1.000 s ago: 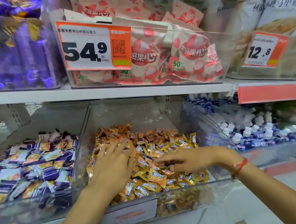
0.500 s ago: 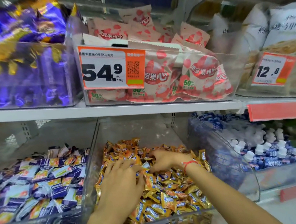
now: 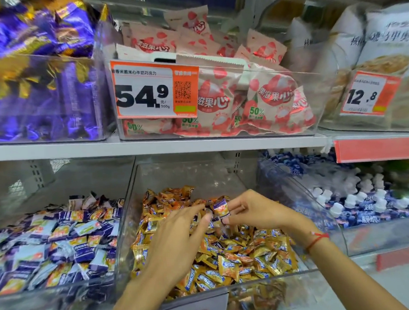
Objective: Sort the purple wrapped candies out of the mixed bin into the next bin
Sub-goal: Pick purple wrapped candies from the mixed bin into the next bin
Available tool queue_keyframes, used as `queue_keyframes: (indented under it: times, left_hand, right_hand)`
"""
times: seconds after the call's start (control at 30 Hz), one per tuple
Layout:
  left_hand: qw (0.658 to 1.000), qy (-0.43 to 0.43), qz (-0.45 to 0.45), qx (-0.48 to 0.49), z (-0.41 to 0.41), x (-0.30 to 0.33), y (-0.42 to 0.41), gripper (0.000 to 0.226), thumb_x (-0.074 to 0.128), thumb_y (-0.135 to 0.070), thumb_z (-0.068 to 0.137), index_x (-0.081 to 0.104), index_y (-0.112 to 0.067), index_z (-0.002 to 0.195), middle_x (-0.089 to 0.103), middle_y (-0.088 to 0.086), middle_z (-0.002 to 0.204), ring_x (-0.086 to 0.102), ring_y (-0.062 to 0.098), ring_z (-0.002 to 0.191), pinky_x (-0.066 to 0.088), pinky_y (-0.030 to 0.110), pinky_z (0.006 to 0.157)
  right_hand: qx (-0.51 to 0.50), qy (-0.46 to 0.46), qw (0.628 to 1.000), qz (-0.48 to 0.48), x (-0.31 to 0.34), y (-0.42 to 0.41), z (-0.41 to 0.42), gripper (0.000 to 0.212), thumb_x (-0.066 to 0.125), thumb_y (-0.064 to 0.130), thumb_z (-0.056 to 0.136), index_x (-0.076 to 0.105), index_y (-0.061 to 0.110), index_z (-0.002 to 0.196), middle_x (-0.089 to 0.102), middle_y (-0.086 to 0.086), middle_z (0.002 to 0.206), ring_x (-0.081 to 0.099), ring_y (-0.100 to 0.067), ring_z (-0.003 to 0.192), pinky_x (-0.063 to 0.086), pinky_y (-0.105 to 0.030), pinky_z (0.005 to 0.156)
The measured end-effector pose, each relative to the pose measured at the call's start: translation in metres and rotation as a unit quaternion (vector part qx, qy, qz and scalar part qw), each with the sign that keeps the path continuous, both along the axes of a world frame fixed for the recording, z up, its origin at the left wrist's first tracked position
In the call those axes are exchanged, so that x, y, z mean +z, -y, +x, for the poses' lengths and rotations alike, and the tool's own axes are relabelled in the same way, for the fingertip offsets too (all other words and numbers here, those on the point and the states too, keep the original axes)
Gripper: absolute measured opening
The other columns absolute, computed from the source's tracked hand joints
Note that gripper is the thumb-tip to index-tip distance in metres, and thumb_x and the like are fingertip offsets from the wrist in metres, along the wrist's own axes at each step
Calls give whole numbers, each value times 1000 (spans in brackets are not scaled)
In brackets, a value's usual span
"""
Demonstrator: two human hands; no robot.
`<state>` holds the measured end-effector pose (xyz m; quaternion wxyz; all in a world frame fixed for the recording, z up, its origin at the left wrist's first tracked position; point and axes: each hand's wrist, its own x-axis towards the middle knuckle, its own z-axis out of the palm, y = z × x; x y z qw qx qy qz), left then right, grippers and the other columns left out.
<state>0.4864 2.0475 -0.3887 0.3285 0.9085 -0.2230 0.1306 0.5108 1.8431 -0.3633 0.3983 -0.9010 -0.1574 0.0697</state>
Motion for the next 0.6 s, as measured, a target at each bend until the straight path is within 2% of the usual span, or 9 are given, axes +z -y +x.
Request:
queue_keyframes:
  times: [0.07,0.13,0.2,0.27,0.33,0.37,0.43,0.53,0.6]
  left_hand:
    - [999,-15,-41,-10,-1,0,0,53,37,-61,92,44,-40,140,58,-15,130,60,11,112,47,22,85]
    - [996,-7,-92,-19,-1,1,-2,50,42,-63,86,58,-39,128,70,-18,105,67,10,89,53,23,72]
    - [988,9,-156,-4,-1,1,-3,33,49,-55,88,66,-38,111,70,-23,90,65,-2,85,53,25,75]
    - [977,7,-212,24,-1,3,-4,18,51,-46,92,64,-37,102,69,-21,86,61,-10,85,51,19,75]
    - [970,-16,-240,34,-3,5,-4,17,44,-44,96,57,-34,99,67,-11,77,61,-3,72,48,19,65]
    - [970,-26,-240,35,-3,5,-3,18,39,-43,98,53,-31,99,63,-5,69,57,5,60,45,21,58]
    - [970,-46,-236,39,-3,5,-2,18,33,-40,101,48,-31,98,57,-1,61,46,11,46,40,26,50]
    - [955,-74,-283,46,0,6,0,17,33,-35,102,48,-29,96,70,-9,79,64,25,68,53,36,67]
    - [948,-88,-302,48,0,8,1,18,35,-32,102,50,-25,97,69,-10,83,66,25,77,55,50,74]
  right_hand:
    - [37,4,999,22,8,-12,-12,7,67,16,90,73,15,93,72,-4,78,67,-12,76,55,-30,77]
    - [53,-3,997,51,14,-25,-19,6,68,14,90,67,20,92,71,-1,74,69,-13,74,56,-30,78]
    - [12,-4,999,49,11,-30,-15,17,73,20,85,61,22,96,73,-2,79,70,-15,78,56,-34,82]
    - [-46,6,997,-59,0,-26,-5,23,73,26,84,57,24,100,73,3,89,67,-13,85,52,-31,80]
    - [-43,-8,977,-207,-12,-24,-1,26,67,26,88,61,22,113,67,4,96,59,-10,86,43,-25,74]
    - [-26,-26,969,-246,-17,-24,-1,29,66,27,90,64,20,118,65,4,91,56,-7,80,41,-24,69]
    - [-16,-37,962,-269,-20,-24,-1,25,69,27,87,72,19,110,66,5,81,57,-2,68,46,-24,63]
    - [-37,7,964,-264,-16,-16,0,17,78,28,79,77,18,93,73,2,93,62,-7,79,51,-24,72]
    - [-62,-5,984,-170,-14,-7,-4,12,80,25,77,77,17,85,75,1,88,66,-8,76,53,-19,70]
